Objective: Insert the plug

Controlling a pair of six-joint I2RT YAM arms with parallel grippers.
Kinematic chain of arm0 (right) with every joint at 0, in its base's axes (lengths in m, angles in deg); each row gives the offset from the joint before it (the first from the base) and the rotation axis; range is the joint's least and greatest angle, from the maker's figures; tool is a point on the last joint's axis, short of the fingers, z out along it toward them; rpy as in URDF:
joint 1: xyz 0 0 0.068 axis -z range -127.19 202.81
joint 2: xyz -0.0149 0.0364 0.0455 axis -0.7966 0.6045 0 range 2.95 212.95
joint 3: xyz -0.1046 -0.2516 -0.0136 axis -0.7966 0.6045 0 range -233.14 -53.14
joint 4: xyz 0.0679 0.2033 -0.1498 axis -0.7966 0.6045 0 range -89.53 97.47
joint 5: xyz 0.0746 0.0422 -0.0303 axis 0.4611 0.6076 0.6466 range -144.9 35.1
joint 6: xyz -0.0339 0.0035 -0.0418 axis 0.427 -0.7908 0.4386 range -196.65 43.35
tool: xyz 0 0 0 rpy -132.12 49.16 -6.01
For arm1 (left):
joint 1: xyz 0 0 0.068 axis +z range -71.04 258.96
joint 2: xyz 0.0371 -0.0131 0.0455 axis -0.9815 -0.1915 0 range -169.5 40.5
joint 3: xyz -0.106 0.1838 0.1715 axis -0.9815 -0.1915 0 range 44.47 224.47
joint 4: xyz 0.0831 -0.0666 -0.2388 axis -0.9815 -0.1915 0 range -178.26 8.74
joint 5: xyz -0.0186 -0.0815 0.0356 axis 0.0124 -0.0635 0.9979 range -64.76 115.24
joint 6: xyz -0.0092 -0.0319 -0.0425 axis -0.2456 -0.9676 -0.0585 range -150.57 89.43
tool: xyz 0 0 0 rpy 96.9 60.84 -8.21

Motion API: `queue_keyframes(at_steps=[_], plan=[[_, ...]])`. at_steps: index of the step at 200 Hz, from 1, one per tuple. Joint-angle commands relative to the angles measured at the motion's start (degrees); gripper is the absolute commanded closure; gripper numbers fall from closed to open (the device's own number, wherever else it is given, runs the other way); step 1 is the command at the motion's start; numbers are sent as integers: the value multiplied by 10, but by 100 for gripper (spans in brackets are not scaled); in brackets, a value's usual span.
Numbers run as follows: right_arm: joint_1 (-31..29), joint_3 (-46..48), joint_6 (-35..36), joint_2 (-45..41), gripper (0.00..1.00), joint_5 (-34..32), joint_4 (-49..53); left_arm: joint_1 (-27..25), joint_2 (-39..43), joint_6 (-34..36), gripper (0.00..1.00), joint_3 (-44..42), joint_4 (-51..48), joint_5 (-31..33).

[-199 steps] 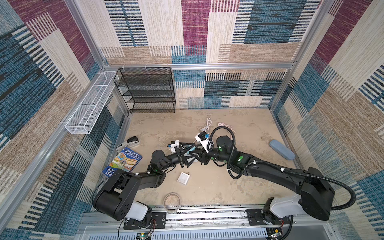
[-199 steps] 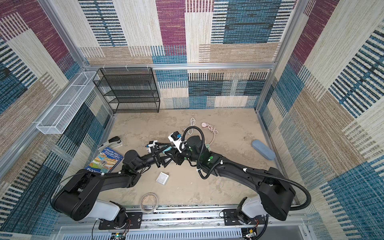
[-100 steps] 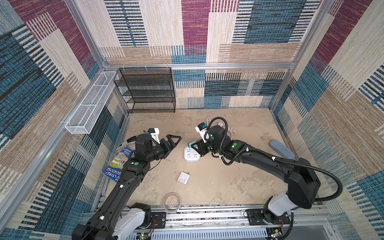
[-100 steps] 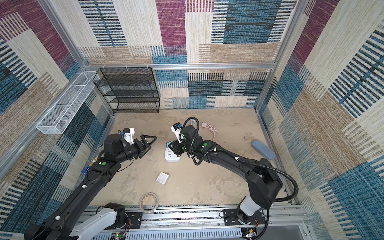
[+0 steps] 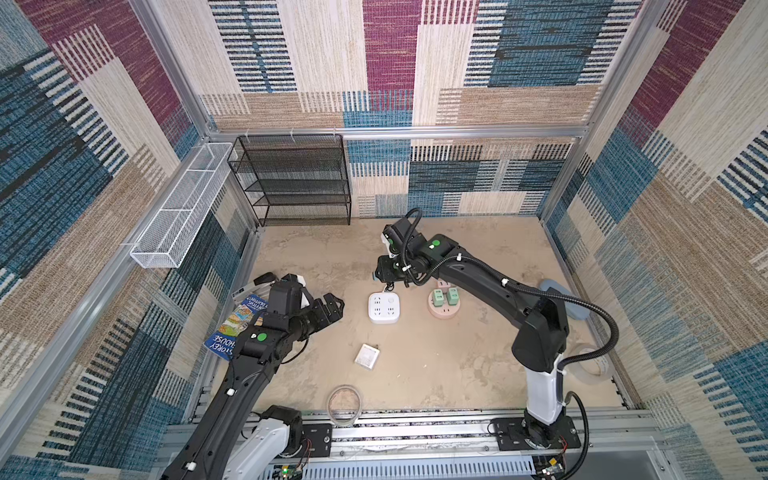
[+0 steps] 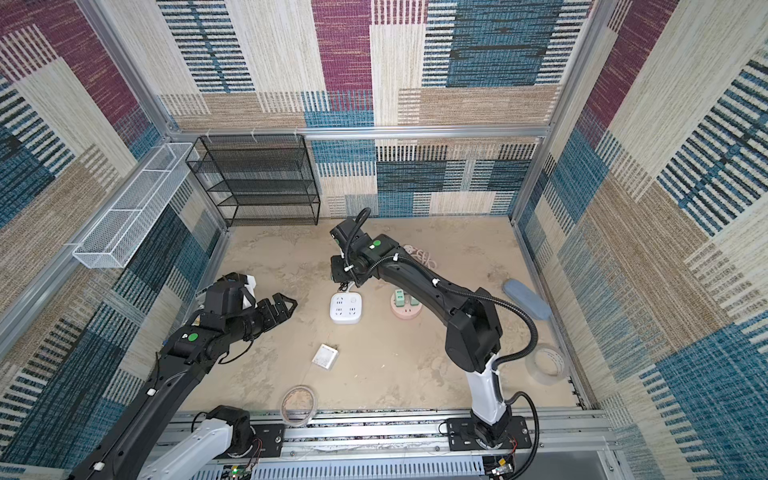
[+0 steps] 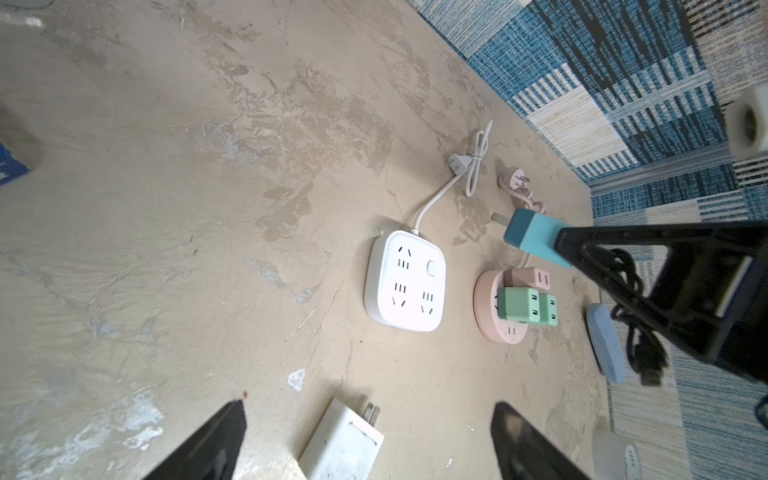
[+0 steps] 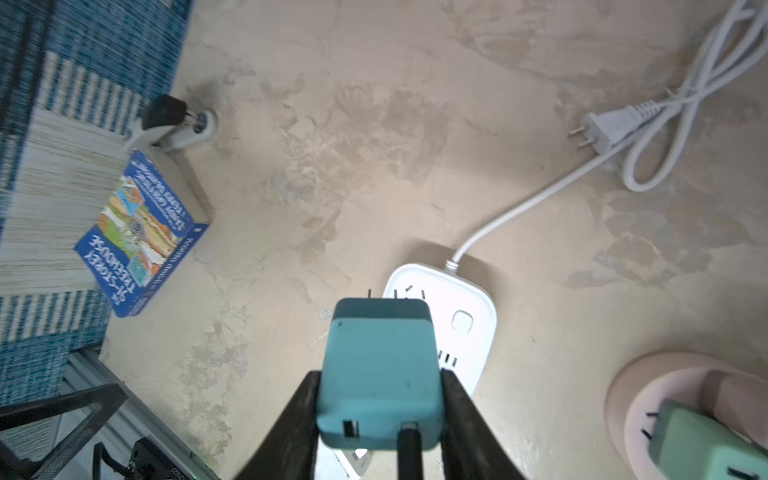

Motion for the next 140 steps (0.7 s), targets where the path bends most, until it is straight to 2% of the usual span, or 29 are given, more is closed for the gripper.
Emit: queue_keyframes(at_steps=[1,26,72,107,140], plan=[[-2,-89,-1,59,100,-29,131,1,0,16,3,-4,7,-6],[-6,-186,-23,124,100,-64,212,1,4,21,3,-6,8,-3],[-6,-274,-43,184,100,-26,246,1,8,19,3,-30,27,-11],[-9,-268,-36,204,100,20,246,1,-4,27,3,-32,36,-23],[-19,-253,-37,206,100,21,248,1,-5,26,4,-41,44,-30]])
